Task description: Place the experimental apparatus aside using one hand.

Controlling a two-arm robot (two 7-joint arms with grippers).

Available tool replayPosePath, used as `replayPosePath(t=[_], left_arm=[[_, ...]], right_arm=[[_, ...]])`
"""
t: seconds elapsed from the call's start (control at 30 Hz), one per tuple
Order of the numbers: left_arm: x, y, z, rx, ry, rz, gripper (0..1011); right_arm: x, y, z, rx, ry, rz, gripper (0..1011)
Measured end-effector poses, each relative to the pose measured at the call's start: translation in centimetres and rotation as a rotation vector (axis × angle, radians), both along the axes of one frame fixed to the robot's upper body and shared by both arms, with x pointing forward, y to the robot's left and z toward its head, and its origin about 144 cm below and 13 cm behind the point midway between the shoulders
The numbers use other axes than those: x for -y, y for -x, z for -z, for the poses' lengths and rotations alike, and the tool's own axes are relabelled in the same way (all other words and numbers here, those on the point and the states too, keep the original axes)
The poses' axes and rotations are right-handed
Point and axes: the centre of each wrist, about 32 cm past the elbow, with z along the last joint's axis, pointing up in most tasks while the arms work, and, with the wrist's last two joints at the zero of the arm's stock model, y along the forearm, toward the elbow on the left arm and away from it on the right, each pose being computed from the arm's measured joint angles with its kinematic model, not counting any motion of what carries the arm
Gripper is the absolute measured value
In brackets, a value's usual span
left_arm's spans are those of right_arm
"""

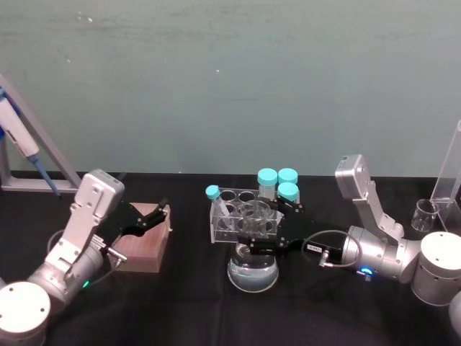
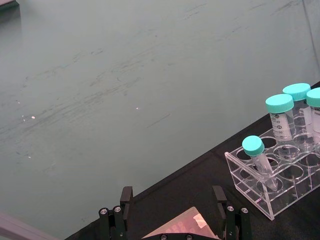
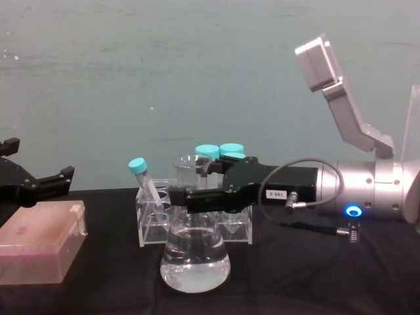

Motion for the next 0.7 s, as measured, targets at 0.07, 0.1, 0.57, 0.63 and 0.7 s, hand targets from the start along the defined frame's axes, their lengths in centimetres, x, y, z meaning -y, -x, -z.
replayPosePath(t=[0.07,0.1,0.57,0.63,0.7], left_arm=[[0.00,0.00,0.00,0.000,0.000,0.000,1000],[0.00,0.00,0.00,0.000,0.000,0.000,1000],[0.00,0.00,0.00,0.000,0.000,0.000,1000],[0.00,0.00,0.00,0.000,0.000,0.000,1000],[0.00,0.00,0.00,0.000,0.000,0.000,1000]], right_arm=[[-0.16,-0.13,-0.05,0.001,0.002,-0.004,1003],[-0.21,-0.17,-0.05,0.001,0.002,-0.006,1003],[-0.63,-0.31,0.04,-0.008,0.010,-0.023,1003],[-0.62,-0.31,0.04,-0.008,0.010,-0.022,1003],[-0.61,-0.31,0.03,-0.008,0.010,-0.022,1003]])
